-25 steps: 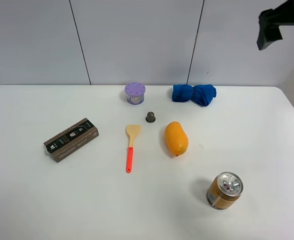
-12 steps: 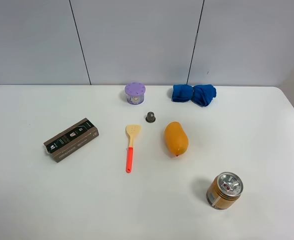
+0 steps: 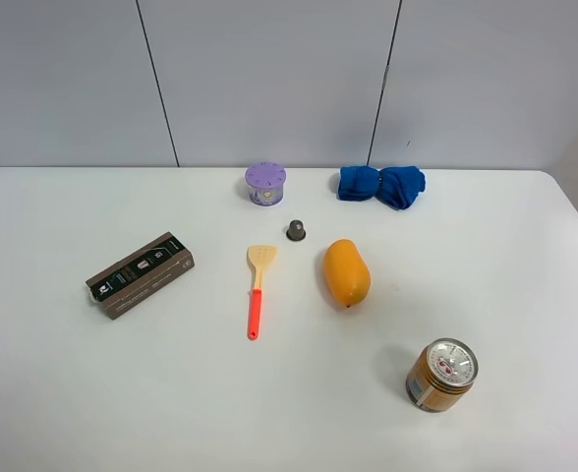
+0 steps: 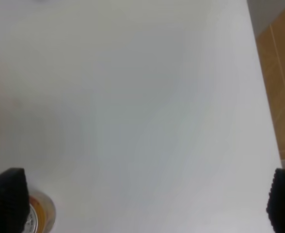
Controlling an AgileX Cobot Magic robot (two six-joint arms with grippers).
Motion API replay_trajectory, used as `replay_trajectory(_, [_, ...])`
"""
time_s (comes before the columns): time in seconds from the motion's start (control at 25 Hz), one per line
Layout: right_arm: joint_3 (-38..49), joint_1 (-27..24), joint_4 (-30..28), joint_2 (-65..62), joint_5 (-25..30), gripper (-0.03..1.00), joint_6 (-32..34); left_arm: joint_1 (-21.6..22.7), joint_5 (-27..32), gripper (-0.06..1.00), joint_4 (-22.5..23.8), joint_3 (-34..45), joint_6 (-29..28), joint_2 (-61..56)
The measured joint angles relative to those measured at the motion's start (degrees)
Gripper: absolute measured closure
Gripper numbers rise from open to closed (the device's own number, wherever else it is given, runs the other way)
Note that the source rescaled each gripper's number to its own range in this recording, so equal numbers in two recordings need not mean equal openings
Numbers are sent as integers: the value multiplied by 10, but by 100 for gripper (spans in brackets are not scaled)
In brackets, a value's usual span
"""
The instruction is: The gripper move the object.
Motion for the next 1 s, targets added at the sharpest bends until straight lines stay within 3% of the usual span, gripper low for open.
replay_trajectory(0.16, [89,0,56,-76,-77,-3,-35,0,0,-6,0,0,0,0])
replay_trajectory(0.32, [169,0,127,-183,-135,-3,-118,0,0,-6,0,0,0,0])
replay_trajectory(0.52, [233,0,137,-300,-143,-3,-155,0,0,-6,0,0,0,0])
replay_trajectory(0.8, [247,0,141,-422,-142,-3,-151,0,0,-6,0,0,0,0])
replay_trajectory(1.0, [247,0,132,-463,-90,-2,-130,0,0,-6,0,0,0,0])
